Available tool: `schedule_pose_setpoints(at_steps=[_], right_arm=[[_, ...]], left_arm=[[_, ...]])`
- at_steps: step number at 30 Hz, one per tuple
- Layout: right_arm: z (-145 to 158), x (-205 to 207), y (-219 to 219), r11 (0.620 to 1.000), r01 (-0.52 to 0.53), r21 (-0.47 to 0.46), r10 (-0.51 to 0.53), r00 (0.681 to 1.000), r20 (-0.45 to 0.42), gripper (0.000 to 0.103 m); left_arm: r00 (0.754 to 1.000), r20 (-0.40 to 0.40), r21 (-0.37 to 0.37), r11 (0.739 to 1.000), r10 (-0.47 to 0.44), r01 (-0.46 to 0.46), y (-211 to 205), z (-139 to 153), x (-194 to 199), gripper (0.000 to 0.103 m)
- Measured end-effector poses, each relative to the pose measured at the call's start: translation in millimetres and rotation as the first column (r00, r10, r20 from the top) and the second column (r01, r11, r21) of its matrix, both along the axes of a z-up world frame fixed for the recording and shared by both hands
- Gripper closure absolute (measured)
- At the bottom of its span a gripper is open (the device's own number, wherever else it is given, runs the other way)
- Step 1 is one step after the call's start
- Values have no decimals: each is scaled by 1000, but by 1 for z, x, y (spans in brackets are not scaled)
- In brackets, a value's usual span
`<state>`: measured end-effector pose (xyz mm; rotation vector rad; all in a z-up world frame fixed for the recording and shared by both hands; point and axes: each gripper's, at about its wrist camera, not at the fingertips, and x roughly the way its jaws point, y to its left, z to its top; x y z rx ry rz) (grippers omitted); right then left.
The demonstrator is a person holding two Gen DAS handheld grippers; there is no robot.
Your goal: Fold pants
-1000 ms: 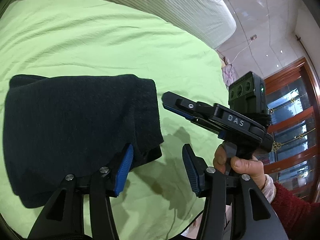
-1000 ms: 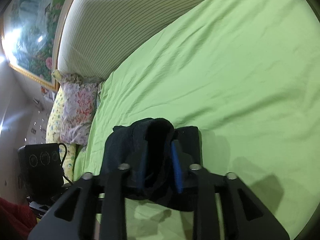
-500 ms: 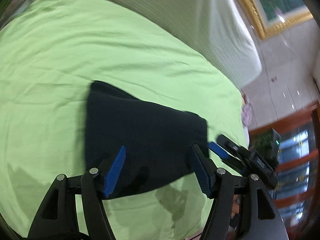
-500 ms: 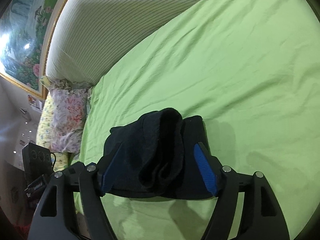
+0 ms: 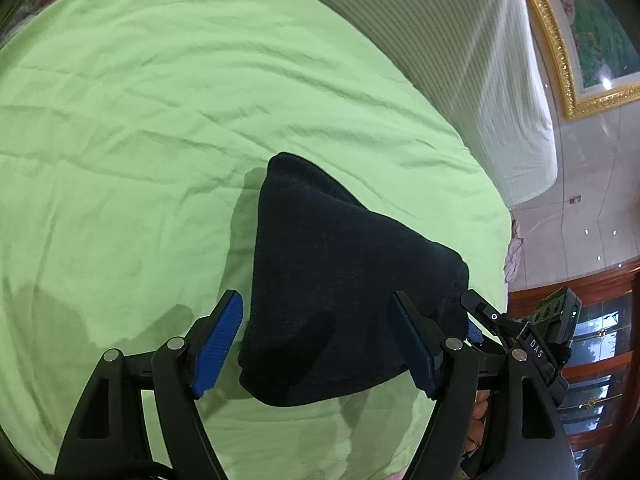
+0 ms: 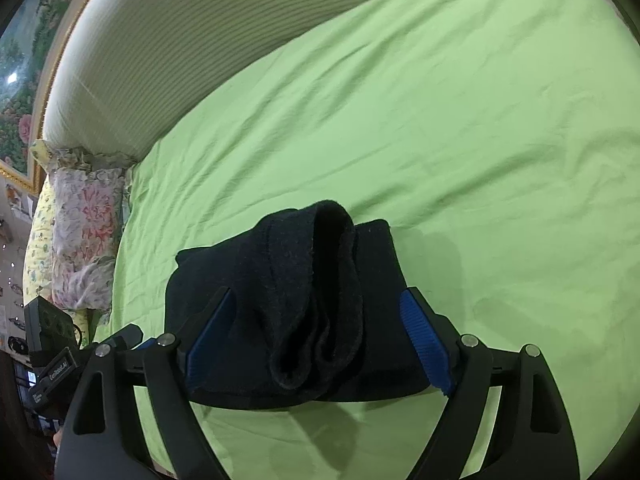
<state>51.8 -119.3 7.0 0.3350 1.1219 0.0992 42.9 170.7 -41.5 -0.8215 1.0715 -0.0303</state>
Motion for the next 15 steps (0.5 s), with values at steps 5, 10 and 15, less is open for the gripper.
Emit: schedule_pose_setpoints(at_steps=[5, 10, 15], right_arm=[[-14, 5, 3, 1000, -15, 6, 15, 999, -43, 18], [-26, 6, -2, 999, -14, -38, 11, 998, -58, 18], [-40, 8, -10, 998, -14, -53, 8, 994, -110, 18]], left_arm=[[1000, -29, -10, 1000, -4, 3, -1, -10, 7, 26], [998, -56, -3, 1000, -16, 16, -3, -17, 14, 26], [996, -87, -4, 1000, -26, 26, -7, -26, 19, 25]])
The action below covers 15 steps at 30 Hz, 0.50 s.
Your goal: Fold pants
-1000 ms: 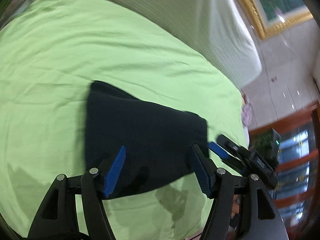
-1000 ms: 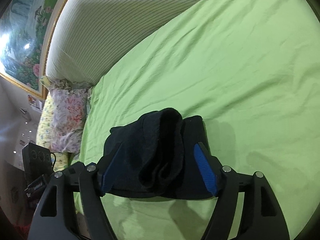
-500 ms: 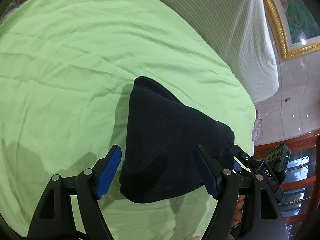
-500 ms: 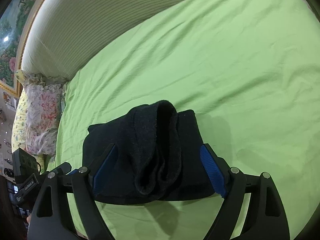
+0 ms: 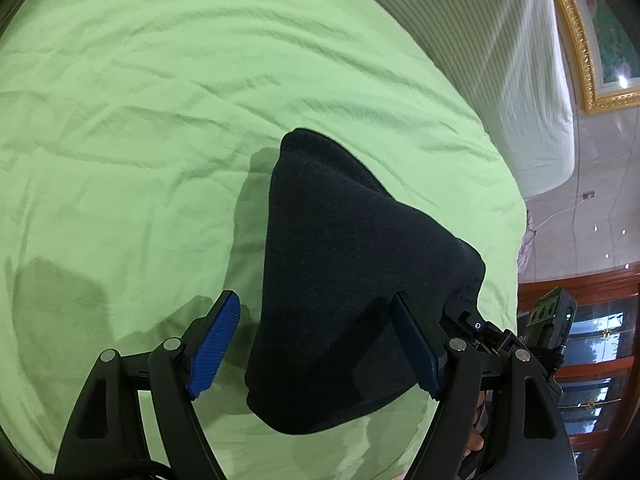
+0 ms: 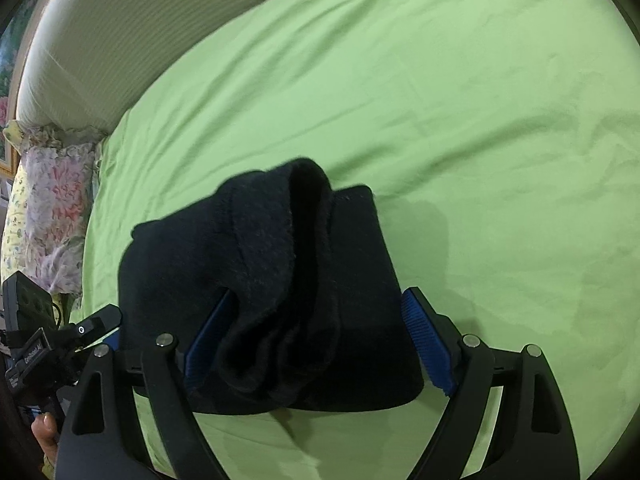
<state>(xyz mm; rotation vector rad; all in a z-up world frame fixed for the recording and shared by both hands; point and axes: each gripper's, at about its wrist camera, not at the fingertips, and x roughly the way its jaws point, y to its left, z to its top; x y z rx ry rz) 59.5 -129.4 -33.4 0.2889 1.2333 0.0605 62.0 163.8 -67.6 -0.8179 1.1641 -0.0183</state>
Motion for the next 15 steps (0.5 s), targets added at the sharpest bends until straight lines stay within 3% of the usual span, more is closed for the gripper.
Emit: schedule_pose_setpoints(at_steps=[2, 4, 7, 15], right_arm=[[-5, -1, -7, 999, 17, 34, -17, 1000, -10, 21], [-9, -3, -17, 997, 28, 67, -27, 1000, -14, 33], [-12, -4, -28, 994, 26, 104, -24, 1000, -15, 43], [-12, -12, -43, 989, 3, 151, -3, 1000, 2, 52]], left_arm=[[1000, -10, -2, 1000, -5, 5, -1, -4, 2, 25], [1000, -15, -5, 1000, -13, 13, -3, -7, 4, 24], [999, -20, -8, 1000, -26, 26, -6, -10, 9, 23], [999, -13, 39, 998, -50, 50, -16, -15, 16, 21]])
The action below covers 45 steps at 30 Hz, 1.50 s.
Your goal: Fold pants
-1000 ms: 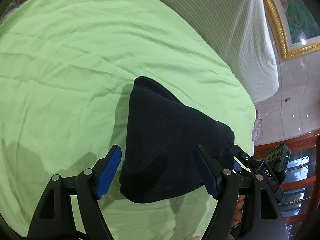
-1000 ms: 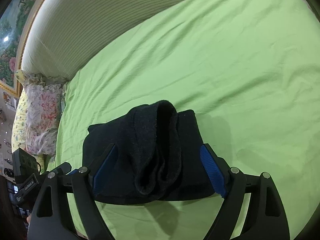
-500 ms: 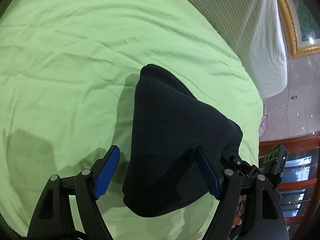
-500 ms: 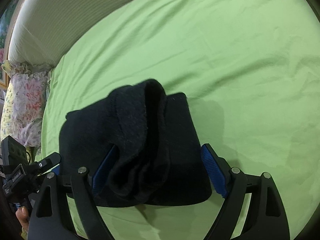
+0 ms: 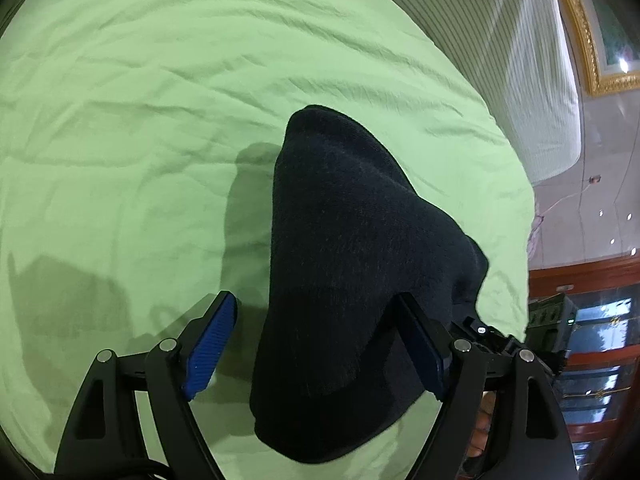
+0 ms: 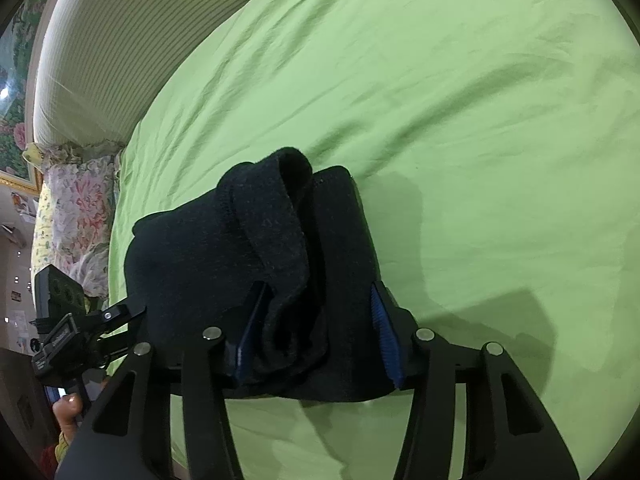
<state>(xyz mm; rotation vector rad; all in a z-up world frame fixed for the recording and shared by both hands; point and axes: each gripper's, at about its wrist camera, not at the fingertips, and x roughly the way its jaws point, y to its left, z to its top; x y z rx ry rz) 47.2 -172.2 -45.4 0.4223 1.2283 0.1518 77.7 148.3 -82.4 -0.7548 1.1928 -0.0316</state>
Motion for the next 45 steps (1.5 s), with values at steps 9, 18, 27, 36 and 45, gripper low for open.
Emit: schedule_pose_setpoints(at_steps=[9, 18, 27, 36, 45], right_arm=[[7, -5, 10, 999, -25, 32, 24, 999, 34, 62], [25, -8, 24, 996, -58, 66, 51, 994, 93, 67], [43, 3, 54, 989, -114, 94, 100, 985, 140, 67], [43, 28, 85, 983, -175, 56, 166, 977, 137, 67], [37, 61, 113, 972, -236, 3, 233, 962, 140, 67]], left_arm=[[998, 55, 17, 999, -39, 38, -8, 9, 0, 63], [992, 121, 15, 999, -44, 42, -6, 35, -10, 73], [982, 190, 42, 999, 0, -8, 17, 71, -22, 73], [979, 199, 72, 995, 51, -66, 47, 77, -30, 73], [976, 203, 113, 988, 79, -104, 75, 72, -14, 73]])
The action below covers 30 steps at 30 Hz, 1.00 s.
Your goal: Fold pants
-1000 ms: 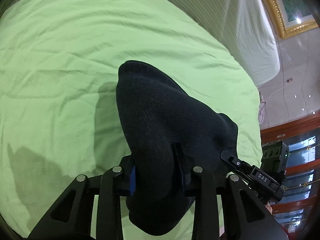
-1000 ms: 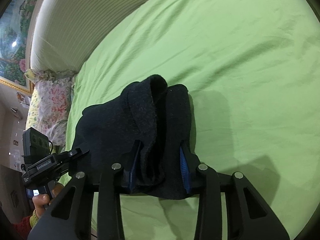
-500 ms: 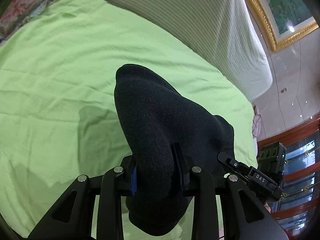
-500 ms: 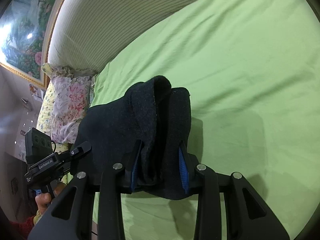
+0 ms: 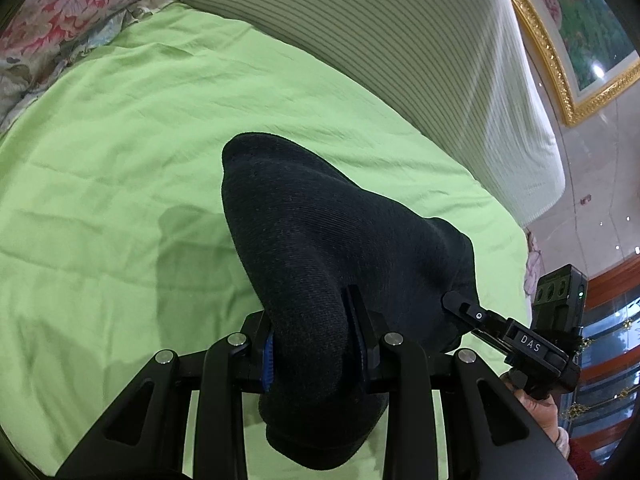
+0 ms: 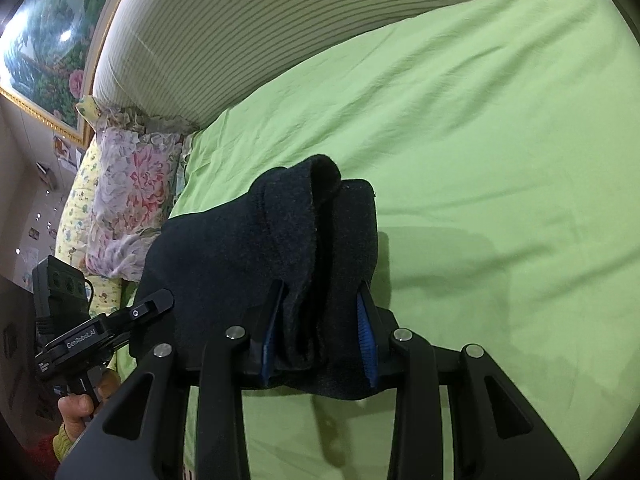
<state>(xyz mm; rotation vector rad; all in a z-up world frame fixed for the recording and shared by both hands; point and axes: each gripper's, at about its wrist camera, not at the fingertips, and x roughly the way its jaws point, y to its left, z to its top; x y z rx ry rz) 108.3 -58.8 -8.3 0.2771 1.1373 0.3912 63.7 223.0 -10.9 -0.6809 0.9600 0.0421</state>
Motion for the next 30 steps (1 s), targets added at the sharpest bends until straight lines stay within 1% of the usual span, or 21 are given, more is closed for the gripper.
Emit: schedule_pose_setpoints(at_steps=[7, 12, 15, 16, 19, 21, 23, 25, 30], right_arm=[[-7, 18, 16, 999, -23, -33, 24, 1000, 1, 67], [-16, 25, 21, 998, -31, -59, 30, 999, -20, 66], [-21, 26, 19, 998, -32, -63, 30, 999, -32, 63], [-21, 27, 17, 998, -33, -61, 31, 999, -35, 61], [-24, 27, 15, 997, -41, -65, 39, 999, -38, 56], [-25, 27, 14, 996, -44, -75, 42, 999, -33, 53], [-26, 26, 15, 995, -50, -84, 48, 999, -27, 50], [-28, 26, 13, 995, -53, -88, 51, 998, -21, 44], [-27, 24, 8, 995, -45, -93, 44, 999, -17, 39]], left_arm=[[1000, -4, 11, 1000, 16, -16, 17, -11, 16, 73], [999, -28, -5, 1000, 24, -24, 24, -26, 16, 72], [999, -44, -8, 1000, 30, -30, 26, -34, 14, 68], [998, -51, -5, 999, 33, -34, 27, -35, 14, 65], [997, -67, -5, 999, 39, -39, 28, -41, 13, 61], [996, -73, 9, 999, 41, -41, 28, -43, 12, 56], [996, -82, 38, 998, 45, -42, 27, -43, 12, 49], [995, -87, 58, 997, 52, -47, 28, -43, 10, 44], [993, -92, 92, 994, 74, -66, 25, -39, 0, 39]])
